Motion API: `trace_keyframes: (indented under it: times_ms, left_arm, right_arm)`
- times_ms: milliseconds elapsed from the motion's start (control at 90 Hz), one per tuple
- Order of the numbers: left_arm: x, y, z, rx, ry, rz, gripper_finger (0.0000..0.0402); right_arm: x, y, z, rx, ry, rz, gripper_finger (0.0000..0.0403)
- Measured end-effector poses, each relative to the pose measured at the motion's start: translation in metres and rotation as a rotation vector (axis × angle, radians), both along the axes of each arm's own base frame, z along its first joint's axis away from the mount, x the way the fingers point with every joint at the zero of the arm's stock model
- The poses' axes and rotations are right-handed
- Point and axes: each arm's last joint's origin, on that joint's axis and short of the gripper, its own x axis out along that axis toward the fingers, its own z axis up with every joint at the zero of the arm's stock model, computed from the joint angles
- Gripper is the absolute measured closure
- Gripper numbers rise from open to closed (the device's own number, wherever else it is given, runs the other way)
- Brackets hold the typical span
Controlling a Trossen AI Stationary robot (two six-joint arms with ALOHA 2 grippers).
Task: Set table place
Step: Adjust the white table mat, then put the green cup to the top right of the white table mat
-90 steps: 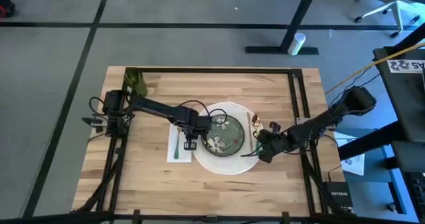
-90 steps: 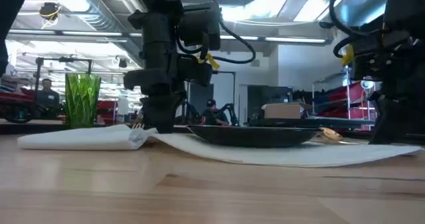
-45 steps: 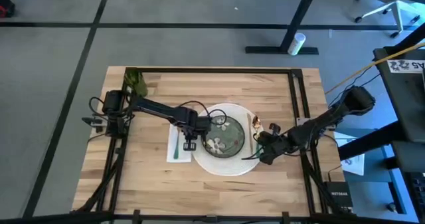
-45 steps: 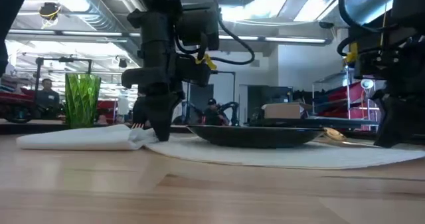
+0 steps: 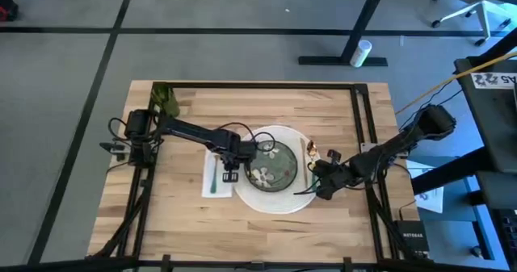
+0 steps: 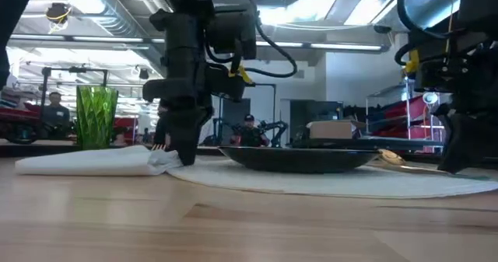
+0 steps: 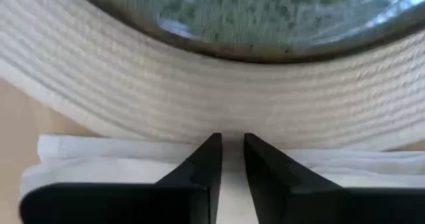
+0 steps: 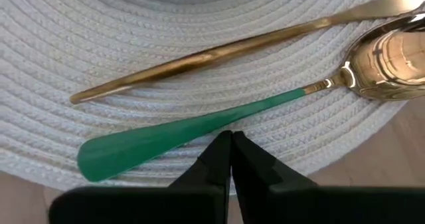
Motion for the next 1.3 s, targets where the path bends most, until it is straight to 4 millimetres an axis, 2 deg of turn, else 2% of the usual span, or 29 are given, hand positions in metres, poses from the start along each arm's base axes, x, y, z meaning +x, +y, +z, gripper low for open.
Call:
trace_keyframes:
  times_ms: [211,367,600,800,1122,1300]
  left_arm:
    - [0.008,0.000,0.019,0.000,-0.013,0.001,0.0333]
    - [0.012,0.001,0.040,0.005,0.018,0.031,0.0333]
    - [0.001,0.022,0.081,0.143,0.177,0.178,0.0333]
    - [-0.020,0.051,0.109,0.253,0.312,0.252,0.0333]
    - [-0.079,0.095,0.176,0.259,0.113,0.538,0.0334]
    - [-0.104,0.108,0.197,0.264,0.047,0.607,0.0334]
  right_arm:
    - [0.000,0.000,0.000,-0.004,-0.001,-0.001,0.0403]
    - [0.000,0.000,0.000,-0.005,-0.002,-0.001,0.0403]
    - [0.000,0.000,0.000,-0.006,-0.002,0.002,0.0403]
    - [0.000,0.000,0.000,-0.008,0.002,0.023,0.0403]
    - [0.001,0.000,0.000,-0.021,-0.002,0.043,0.0403]
    - [0.001,0.000,0.000,-0.027,-0.002,0.047,0.0403]
